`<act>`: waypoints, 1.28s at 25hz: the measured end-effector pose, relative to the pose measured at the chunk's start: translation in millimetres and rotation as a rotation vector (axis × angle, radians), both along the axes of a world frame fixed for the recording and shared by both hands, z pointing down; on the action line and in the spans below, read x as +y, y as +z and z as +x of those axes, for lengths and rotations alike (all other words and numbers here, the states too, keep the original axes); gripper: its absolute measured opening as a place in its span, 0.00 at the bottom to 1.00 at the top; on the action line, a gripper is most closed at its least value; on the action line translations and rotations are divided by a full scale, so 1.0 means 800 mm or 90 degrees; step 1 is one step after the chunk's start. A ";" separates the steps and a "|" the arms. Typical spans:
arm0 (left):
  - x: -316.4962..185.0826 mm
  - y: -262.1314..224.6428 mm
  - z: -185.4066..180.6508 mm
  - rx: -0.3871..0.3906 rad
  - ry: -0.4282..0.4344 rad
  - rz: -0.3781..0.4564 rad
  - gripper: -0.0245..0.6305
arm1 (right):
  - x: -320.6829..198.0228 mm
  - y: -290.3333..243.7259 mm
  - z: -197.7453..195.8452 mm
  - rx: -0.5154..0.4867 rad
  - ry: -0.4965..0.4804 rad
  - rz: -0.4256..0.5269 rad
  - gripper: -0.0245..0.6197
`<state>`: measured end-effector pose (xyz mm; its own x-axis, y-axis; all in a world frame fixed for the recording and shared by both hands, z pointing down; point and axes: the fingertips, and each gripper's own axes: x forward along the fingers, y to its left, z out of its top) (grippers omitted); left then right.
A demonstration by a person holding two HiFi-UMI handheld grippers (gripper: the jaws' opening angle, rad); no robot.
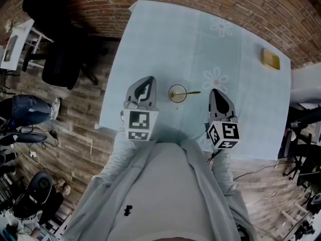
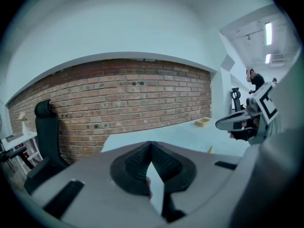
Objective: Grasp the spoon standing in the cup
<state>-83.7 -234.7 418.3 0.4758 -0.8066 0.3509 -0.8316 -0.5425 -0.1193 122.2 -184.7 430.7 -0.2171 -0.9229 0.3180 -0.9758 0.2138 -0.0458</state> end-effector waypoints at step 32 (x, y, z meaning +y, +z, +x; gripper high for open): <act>-0.001 0.012 0.008 -0.002 0.000 -0.008 0.06 | -0.006 0.041 -0.036 -0.074 -0.085 -0.053 0.31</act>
